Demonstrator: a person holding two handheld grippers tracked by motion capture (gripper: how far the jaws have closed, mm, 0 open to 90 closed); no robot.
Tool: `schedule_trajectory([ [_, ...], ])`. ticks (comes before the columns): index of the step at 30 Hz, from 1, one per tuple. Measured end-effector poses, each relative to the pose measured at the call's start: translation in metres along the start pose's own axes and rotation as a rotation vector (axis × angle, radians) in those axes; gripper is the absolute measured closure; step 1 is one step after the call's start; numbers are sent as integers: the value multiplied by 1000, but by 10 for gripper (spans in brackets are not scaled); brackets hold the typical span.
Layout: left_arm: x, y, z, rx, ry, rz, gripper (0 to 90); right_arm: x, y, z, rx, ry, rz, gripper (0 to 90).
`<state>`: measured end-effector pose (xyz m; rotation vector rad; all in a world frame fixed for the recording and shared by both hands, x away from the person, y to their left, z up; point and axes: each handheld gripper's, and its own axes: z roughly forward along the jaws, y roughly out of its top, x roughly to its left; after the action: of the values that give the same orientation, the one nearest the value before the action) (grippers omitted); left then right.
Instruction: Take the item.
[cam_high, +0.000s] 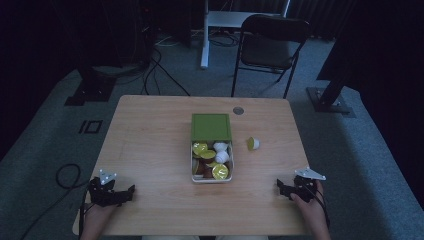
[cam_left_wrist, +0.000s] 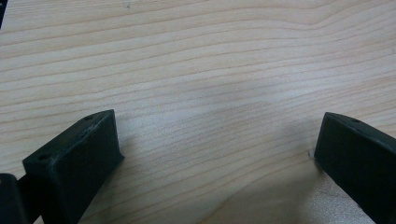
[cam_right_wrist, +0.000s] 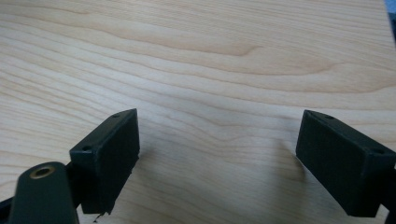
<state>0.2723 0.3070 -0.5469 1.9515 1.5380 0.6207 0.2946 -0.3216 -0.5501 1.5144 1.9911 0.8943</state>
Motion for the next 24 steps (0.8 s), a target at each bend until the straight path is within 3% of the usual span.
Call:
schedule_trajectory([
  [4,0,0,0,0,0,0,3,2,1,2,21,2,-13,129],
  [24,0,0,0,0,0,0,4,4,2,4,25,11,-10,122],
])
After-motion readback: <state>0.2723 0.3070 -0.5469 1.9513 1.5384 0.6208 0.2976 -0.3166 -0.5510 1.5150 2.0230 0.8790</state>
